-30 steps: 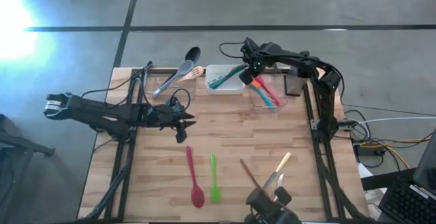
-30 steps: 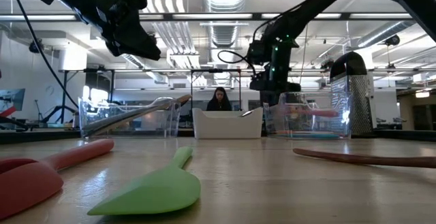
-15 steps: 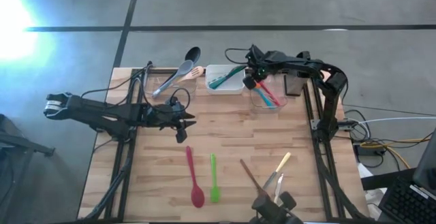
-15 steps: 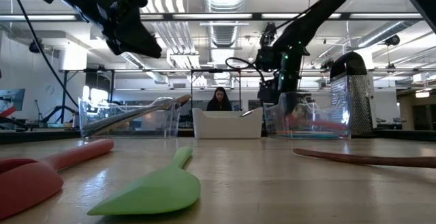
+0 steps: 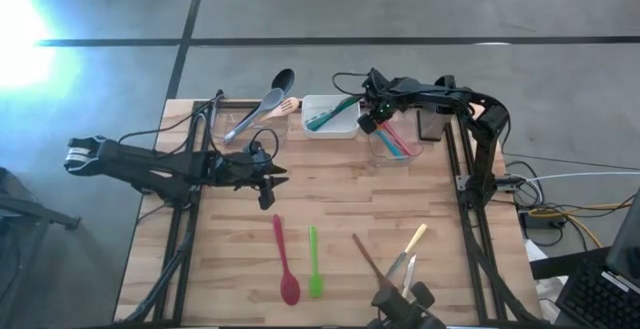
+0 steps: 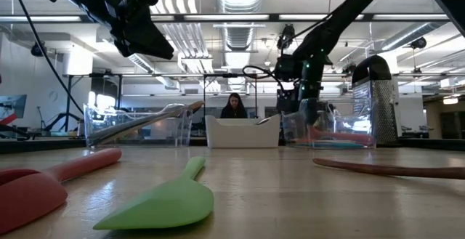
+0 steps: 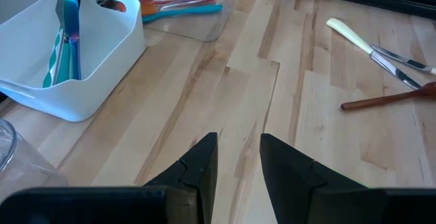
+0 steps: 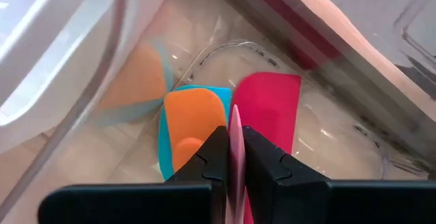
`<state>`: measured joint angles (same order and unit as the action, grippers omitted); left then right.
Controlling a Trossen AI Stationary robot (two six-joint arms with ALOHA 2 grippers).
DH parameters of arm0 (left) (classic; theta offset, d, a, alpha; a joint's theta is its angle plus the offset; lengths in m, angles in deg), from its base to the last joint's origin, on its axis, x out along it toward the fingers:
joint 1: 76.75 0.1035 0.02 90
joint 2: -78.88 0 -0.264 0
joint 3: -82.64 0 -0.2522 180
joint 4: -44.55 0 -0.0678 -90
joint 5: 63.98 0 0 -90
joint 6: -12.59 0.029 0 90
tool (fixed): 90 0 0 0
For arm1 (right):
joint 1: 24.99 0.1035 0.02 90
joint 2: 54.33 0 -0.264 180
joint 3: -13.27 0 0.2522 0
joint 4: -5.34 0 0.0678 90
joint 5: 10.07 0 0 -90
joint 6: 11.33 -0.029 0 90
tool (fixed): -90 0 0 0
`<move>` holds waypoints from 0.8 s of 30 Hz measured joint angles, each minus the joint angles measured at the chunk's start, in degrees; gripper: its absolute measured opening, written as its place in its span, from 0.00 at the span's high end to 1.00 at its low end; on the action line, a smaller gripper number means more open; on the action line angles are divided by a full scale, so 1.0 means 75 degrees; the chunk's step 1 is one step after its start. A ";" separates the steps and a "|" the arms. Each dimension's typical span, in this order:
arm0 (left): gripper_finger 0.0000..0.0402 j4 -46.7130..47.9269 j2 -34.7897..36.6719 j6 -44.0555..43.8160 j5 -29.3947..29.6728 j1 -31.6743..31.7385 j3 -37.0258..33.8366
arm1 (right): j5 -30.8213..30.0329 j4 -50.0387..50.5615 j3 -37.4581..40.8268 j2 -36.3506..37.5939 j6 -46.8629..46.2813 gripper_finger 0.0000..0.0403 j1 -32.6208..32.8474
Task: Pick & Place Kitchen Items
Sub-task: Put the pink spatula into the right transparent bin, then put the top yellow table knife into the white bin
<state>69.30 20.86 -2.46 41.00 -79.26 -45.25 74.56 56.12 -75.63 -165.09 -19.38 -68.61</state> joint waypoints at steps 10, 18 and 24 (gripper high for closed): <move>0.72 -0.0005 0.0000 -0.0008 -0.0009 -0.0001 0.0000 | 0.0077 0.0012 -0.0098 0.0007 0.0099 0.80 0.0007; 0.72 -0.0008 0.0000 -0.0009 -0.0012 0.0002 0.0000 | 0.0661 0.0604 -0.0570 0.0472 0.0305 0.70 0.0016; 0.72 -0.0064 0.0000 0.0000 -0.0009 0.0002 0.0000 | 0.0723 0.1821 -0.0758 0.1383 0.0681 0.66 0.0117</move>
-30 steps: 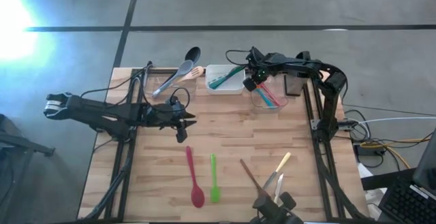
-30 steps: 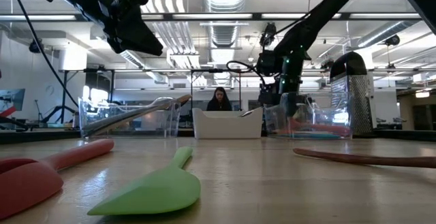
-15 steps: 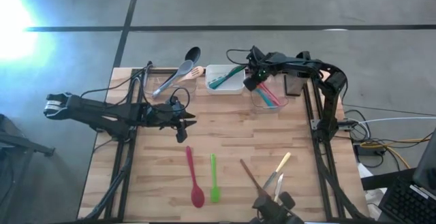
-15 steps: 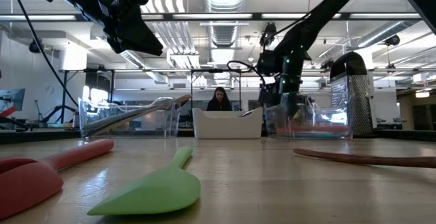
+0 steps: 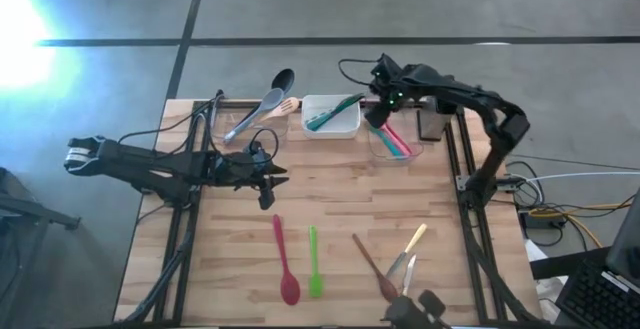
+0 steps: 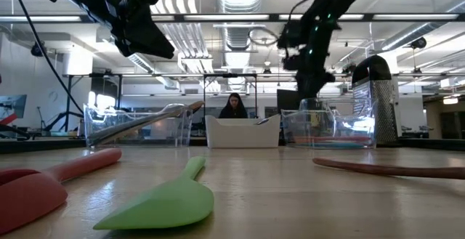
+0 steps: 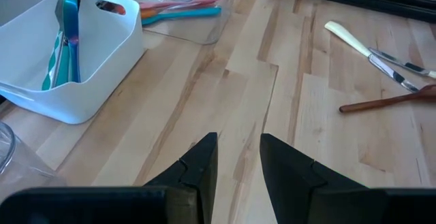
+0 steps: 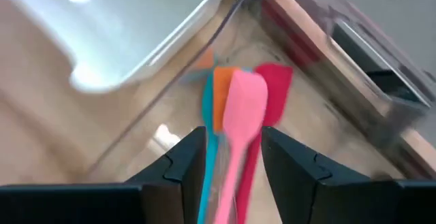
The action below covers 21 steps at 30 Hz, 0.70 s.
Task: Pick & Place Kitchen Items
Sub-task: Put the top yellow table knife into the white bin
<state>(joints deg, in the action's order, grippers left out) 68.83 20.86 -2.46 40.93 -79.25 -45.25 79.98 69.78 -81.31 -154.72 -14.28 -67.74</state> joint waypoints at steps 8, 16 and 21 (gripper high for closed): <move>0.72 -0.0005 0.0000 0.0015 0.0000 0.0000 0.0000 | -0.0003 0.1310 0.0050 0.1870 0.0217 0.67 0.0677; 0.72 -0.0026 0.0000 0.0015 0.0000 -0.0003 0.0000 | 0.0003 0.1996 0.0056 0.3705 -0.0449 0.70 0.2269; 0.72 -0.0027 0.0000 0.0015 0.0000 -0.0003 0.0021 | 0.0003 0.1962 0.0249 0.4581 -0.1212 0.72 0.3751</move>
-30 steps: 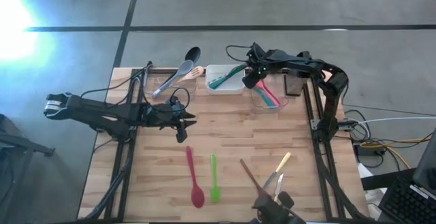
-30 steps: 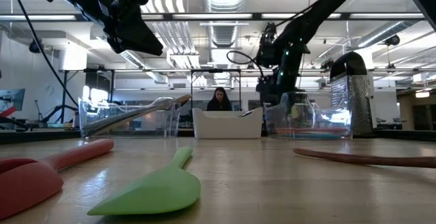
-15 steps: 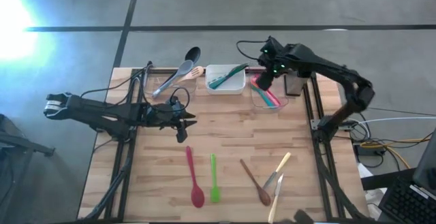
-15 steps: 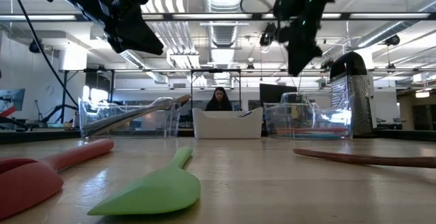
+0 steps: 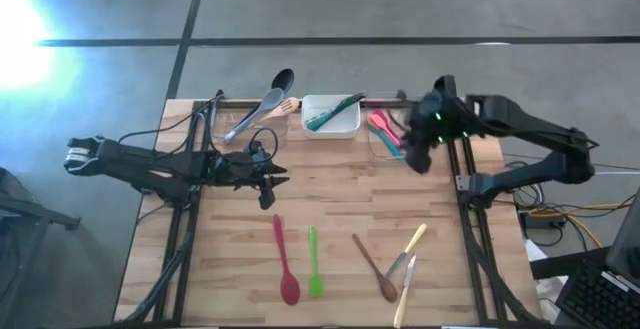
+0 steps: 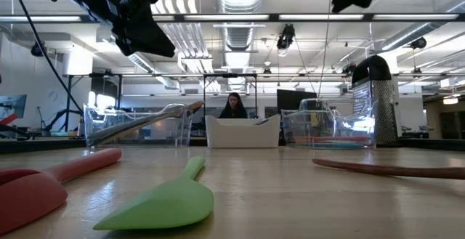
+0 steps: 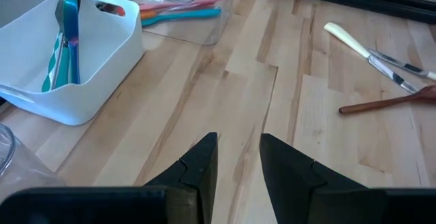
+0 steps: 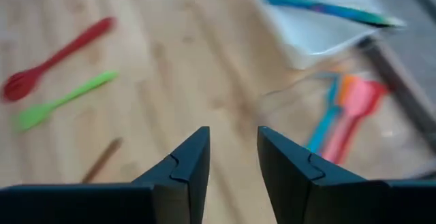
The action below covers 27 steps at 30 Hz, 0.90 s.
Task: Pick & Place Kitchen Items
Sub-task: Put the top yellow table knife into the white bin
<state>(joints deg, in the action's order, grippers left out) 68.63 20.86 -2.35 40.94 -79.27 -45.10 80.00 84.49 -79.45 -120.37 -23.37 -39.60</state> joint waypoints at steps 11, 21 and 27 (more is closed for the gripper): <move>0.72 -0.0008 0.0000 0.0000 0.0001 0.0003 0.0041 | -0.0585 -0.0171 0.1312 0.0501 -0.2098 0.74 0.3627; 0.72 -0.0179 0.0000 -0.0053 0.0003 0.0003 0.0020 | -0.0496 -0.0137 0.3036 -0.0021 -0.3021 0.70 0.4818; 0.72 -0.0353 -0.0003 -0.0044 0.0017 0.0003 0.0020 | 0.0086 -0.0136 0.3566 -0.0624 -0.3048 0.68 0.4821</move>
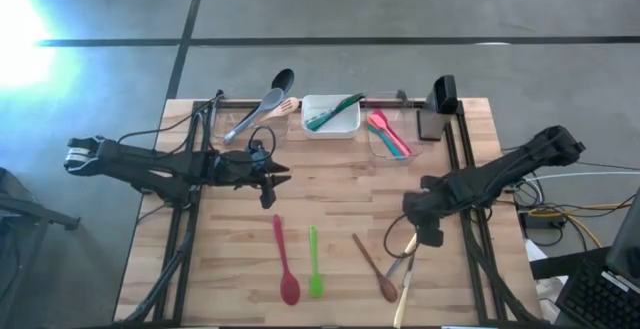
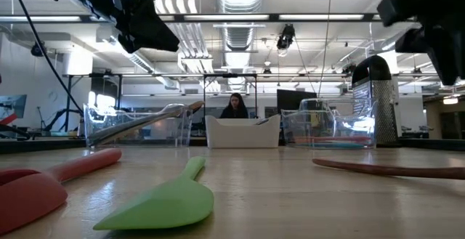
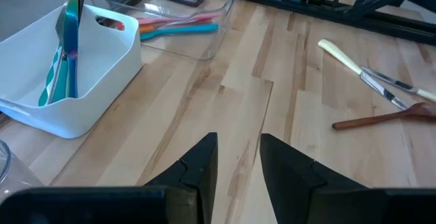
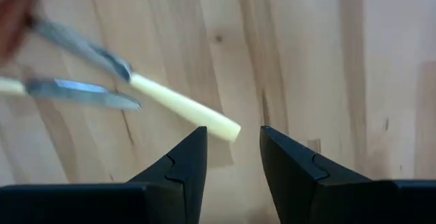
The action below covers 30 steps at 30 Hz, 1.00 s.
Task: Pick & Place Kitchen Items
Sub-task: Put the top yellow table knife into the white bin
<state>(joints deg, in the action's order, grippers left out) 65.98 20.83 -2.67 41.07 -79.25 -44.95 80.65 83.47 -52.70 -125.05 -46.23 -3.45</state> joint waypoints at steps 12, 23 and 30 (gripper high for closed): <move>0.72 -0.0089 0.0000 0.0015 0.0006 0.0000 -0.0009 | 0.0366 0.0542 0.0175 -0.1822 0.1105 0.57 -0.0001; 0.72 -0.0086 0.0000 0.0015 0.0008 0.0000 -0.0015 | 0.0374 0.0563 -0.0048 -0.2825 0.1689 0.44 0.0123; 0.72 -0.0085 0.0000 0.0015 0.0009 0.0000 -0.0064 | 0.0368 0.0443 -0.0227 -0.2722 0.1683 0.44 0.0360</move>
<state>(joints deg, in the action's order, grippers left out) 65.35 20.83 -2.56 41.13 -79.25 -45.43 83.41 86.79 -54.40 -145.47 -33.61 -0.75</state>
